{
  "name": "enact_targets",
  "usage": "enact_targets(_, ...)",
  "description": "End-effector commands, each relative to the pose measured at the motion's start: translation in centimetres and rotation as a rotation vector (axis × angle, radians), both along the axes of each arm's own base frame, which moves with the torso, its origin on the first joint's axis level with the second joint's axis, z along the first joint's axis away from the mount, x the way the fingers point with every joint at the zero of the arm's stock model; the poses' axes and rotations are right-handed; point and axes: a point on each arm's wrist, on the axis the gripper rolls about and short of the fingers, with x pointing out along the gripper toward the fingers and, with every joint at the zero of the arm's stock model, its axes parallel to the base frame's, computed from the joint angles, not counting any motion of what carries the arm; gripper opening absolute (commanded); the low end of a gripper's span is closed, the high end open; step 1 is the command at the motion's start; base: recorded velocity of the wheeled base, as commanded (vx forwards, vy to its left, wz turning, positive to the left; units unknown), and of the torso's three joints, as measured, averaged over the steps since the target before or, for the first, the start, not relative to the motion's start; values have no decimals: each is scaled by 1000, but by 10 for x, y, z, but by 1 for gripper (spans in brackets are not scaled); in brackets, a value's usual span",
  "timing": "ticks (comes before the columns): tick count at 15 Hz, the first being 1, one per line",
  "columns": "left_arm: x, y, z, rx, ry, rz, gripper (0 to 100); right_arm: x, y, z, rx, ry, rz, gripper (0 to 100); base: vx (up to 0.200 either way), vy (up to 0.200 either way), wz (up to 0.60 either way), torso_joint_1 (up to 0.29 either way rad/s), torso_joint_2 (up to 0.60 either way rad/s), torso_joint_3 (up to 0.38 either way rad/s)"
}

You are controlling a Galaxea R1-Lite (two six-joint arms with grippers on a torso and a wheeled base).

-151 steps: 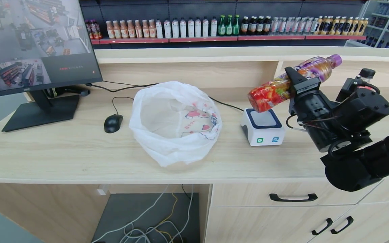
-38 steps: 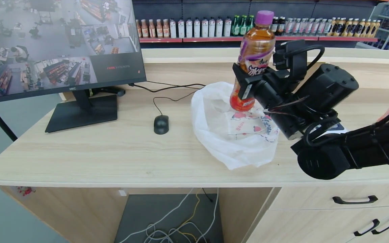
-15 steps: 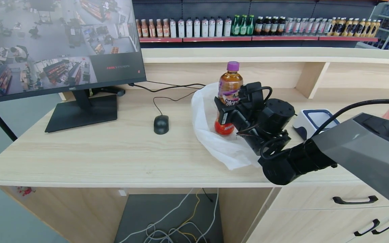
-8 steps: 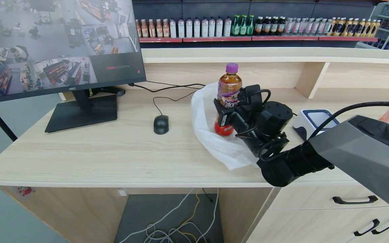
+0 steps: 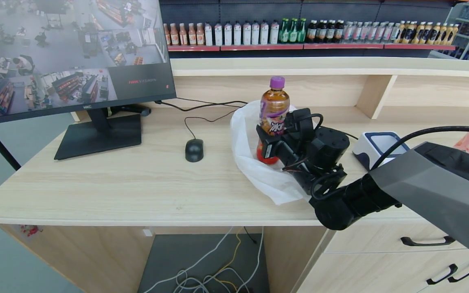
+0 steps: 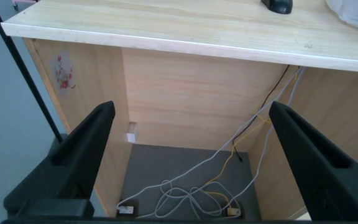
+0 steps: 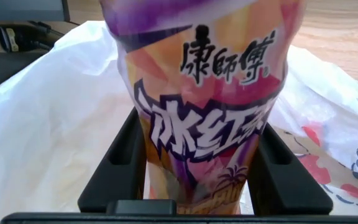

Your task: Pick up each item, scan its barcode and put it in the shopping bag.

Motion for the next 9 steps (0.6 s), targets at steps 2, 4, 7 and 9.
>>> enact_targets(2,0,0,0,0,0,1,100,0,1,-3,0,8,2,0,0,0,0,0,0,0)
enact_targets(4,0,0,0,0,0,1,100,-1,1,-3,4,8,3,0,0,0,0,0,0,0)
enact_targets(7,0,0,0,0,0,1,100,-1,1,-5,2,13,5,0,0,0,0,0,0,0)
enact_targets(9,0,0,0,0,0,1,100,-1,1,-5,1,12,3,0,0,0,0,0,0,0)
